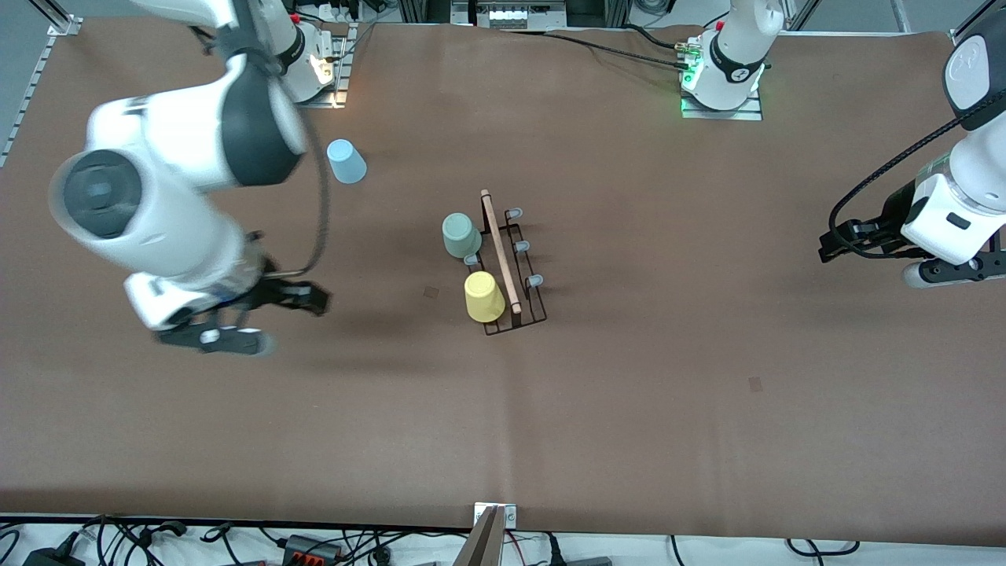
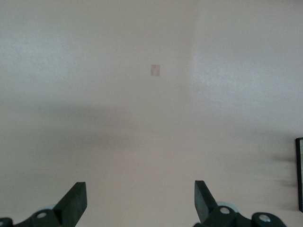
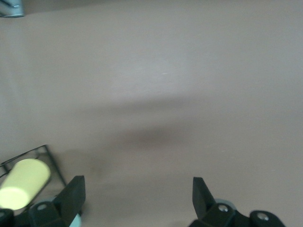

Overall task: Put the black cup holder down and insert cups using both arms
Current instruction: 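Open the right gripper and withdraw it from the rack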

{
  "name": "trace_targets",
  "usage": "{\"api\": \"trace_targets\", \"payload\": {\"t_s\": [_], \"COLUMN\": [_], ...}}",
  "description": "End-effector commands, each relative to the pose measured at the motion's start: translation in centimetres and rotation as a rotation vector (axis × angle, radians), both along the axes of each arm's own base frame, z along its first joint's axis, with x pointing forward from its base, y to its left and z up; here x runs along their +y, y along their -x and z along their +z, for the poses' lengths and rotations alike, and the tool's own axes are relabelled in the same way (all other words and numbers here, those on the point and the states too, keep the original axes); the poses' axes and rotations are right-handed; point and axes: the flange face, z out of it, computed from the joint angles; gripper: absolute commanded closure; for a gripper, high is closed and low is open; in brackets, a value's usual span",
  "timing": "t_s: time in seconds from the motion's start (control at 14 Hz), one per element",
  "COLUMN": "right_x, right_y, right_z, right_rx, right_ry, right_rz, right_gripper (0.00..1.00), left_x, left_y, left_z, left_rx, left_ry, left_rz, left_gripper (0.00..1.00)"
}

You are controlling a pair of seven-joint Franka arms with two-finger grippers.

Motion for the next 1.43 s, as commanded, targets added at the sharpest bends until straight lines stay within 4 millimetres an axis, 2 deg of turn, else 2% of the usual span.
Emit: {"api": "trace_targets", "payload": {"t_s": [0.0,0.29,0.5,0.64,0.79,0.93,1.36], "right_x": [-3.7,-11.8,-17.8,-21.5,-24.3,-26.5,-26.2], "right_y": [-0.2,-0.7,0.7,2.0,3.2,4.2,6.0], "right_z": [1.0,3.7,5.3,5.1,5.1,5.6,7.8], "right_rx": [0.008,-0.034,-0.063,-0.067,-0.058,-0.062,-0.036], "right_ry": [0.005,-0.039,-0.086,-0.08,-0.067,-0.067,-0.026], "right_rz": [0.019,-0.04,-0.073,-0.075,-0.061,-0.028,0.017], "right_gripper": [0.0,0.0,0.0,0.0,0.0,0.0,0.0], "left_x": [0.2,0.2,0.2,0.2,0.2,0.2,0.2], "left_y": [0.3,0.3,0.3,0.3,0.3,0.3,0.3], "left_z": [0.7,0.7,0.7,0.7,0.7,0.7,0.7], "left_rx": [0.003,0.003,0.003,0.003,0.003,0.003,0.003], "left_ry": [0.022,0.022,0.022,0.022,0.022,0.022,0.022], "left_rz": [-0.014,-0.016,-0.016,-0.016,-0.016,-0.016,-0.016], "left_gripper": [0.0,0.0,0.0,0.0,0.0,0.0,0.0]}}
